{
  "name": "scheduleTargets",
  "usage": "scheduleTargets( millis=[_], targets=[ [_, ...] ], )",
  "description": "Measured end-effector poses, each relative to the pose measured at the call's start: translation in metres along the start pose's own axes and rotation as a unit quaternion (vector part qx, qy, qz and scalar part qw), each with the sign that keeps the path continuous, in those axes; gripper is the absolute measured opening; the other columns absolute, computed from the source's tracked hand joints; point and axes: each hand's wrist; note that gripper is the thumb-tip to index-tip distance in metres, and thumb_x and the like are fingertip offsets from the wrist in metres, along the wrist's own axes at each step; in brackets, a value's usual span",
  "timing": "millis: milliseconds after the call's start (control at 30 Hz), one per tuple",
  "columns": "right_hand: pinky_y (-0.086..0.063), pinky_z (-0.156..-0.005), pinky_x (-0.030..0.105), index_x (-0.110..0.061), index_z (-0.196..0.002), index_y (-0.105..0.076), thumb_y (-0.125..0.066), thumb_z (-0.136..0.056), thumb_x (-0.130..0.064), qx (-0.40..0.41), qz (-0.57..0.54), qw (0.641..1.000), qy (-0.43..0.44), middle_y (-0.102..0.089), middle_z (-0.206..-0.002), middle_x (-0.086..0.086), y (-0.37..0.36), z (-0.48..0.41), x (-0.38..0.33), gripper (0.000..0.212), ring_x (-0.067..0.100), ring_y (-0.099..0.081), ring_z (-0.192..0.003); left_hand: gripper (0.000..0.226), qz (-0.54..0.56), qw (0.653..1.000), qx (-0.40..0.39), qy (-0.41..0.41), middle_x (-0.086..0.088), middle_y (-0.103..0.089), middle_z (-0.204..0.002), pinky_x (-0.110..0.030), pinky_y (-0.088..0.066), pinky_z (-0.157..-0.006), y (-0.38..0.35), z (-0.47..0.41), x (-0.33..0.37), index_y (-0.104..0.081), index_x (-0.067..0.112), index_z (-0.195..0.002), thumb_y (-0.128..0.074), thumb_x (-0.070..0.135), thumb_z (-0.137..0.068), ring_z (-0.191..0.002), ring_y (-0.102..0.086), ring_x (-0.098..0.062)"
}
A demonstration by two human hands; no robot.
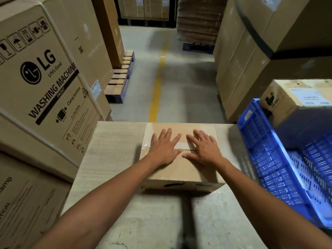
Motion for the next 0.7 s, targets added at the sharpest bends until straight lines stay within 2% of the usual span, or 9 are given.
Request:
scheduleTargets(
  millis=[100, 200, 333, 467, 567, 700],
  targets=[
    [-0.001, -0.12, 0.061, -0.037, -0.161, 0.0, -0.003, -0.083, -0.09, 0.027, -0.012, 0.998, -0.06, 0.009, -0.169, 0.005, -0.016, 0.02, -0.006, 0.094, 0.031, 0.009, -0.155, 0.074, 0.044, 0.995, -0.014, 0.084, -0.006, 0.028, -0.162, -0.075, 0.007, -0.109, -0.013, 0.009, 0.025, 0.015, 0.039, -0.156, -0.022, 0.068, -0.098, -0.149, 0.023, -0.04],
    [-0.005, -0.119, 0.065, -0.035, -0.161, -0.001, -0.013, -0.09, -0.083, 0.007, -0.01, 0.995, -0.099, 0.008, -0.169, 0.008, -0.017, 0.022, -0.016, 0.087, 0.033, 0.008, -0.155, 0.072, 0.052, 0.992, -0.013, 0.115, -0.006, 0.032, -0.161, -0.077, 0.011, -0.106, -0.019, 0.01, 0.034, 0.019, 0.039, -0.155, -0.019, 0.066, -0.1, -0.147, 0.028, -0.041],
    [-0.014, -0.119, 0.063, -0.03, -0.16, -0.013, -0.028, -0.093, -0.078, -0.012, -0.019, 0.995, -0.093, -0.003, -0.169, 0.01, 0.001, 0.018, -0.015, 0.084, 0.036, -0.004, -0.155, 0.071, 0.07, 0.993, 0.024, 0.095, -0.005, 0.02, -0.165, -0.074, 0.007, -0.11, -0.016, 0.016, 0.032, 0.005, 0.037, -0.158, -0.022, 0.066, -0.099, -0.151, 0.02, -0.037],
    [-0.026, -0.12, 0.055, -0.025, -0.156, -0.026, -0.032, -0.101, -0.063, 0.026, 0.0, 0.996, -0.089, -0.018, -0.167, 0.01, -0.016, 0.043, -0.023, 0.067, 0.033, -0.018, -0.152, 0.06, 0.062, 0.995, 0.079, 0.021, -0.008, 0.001, -0.168, -0.055, -0.001, -0.123, -0.031, 0.042, 0.014, -0.016, 0.029, -0.159, -0.026, 0.053, -0.105, -0.155, 0.005, -0.026],
    [-0.023, -0.12, 0.051, -0.028, -0.157, -0.024, -0.03, -0.101, -0.065, 0.02, -0.004, 0.997, -0.079, -0.013, -0.168, 0.008, -0.019, 0.048, -0.019, 0.068, 0.031, -0.014, -0.154, 0.056, 0.044, 0.997, 0.065, -0.002, -0.008, 0.004, -0.168, -0.05, 0.001, -0.124, -0.033, 0.044, 0.009, -0.012, 0.027, -0.16, -0.022, 0.044, -0.108, -0.155, 0.006, -0.025],
    [-0.022, -0.121, 0.054, -0.031, -0.16, -0.017, -0.039, -0.094, -0.074, -0.046, -0.009, 0.997, -0.058, -0.005, -0.17, 0.008, -0.001, 0.041, -0.012, 0.082, 0.033, -0.008, -0.155, 0.06, 0.043, 0.998, 0.033, -0.026, -0.007, 0.013, -0.167, -0.047, 0.004, -0.123, -0.026, 0.043, 0.002, -0.004, 0.029, -0.16, -0.023, 0.05, -0.106, -0.154, 0.013, -0.024]
  ],
)
Point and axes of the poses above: each hand's wrist, its own z-axis away from the middle knuckle, its own y-axis out of the back of the hand, x = y × z
